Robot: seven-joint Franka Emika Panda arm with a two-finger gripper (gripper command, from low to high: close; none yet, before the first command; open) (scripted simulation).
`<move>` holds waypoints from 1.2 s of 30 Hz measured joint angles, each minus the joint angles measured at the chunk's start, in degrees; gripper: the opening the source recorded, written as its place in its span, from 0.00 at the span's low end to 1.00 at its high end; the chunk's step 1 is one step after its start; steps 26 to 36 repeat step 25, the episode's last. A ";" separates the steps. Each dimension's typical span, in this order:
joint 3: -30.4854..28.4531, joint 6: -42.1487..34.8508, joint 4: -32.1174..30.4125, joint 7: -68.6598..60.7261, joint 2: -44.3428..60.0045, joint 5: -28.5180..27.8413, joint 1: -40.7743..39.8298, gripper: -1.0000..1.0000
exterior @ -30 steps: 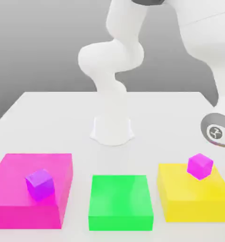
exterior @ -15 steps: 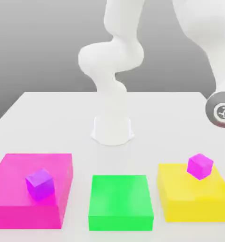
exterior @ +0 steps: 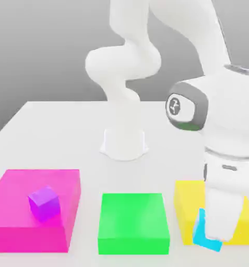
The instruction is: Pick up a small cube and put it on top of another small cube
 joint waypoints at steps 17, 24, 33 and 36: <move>-12.85 -14.99 -7.77 26.51 -17.51 8.68 -21.82 0.00; -13.92 -6.58 -10.27 25.58 -10.76 12.85 -21.87 1.00; -13.92 -6.58 -10.27 25.58 -10.76 12.85 -21.83 1.00; -13.92 -6.58 -10.27 25.58 -10.76 12.85 -21.83 1.00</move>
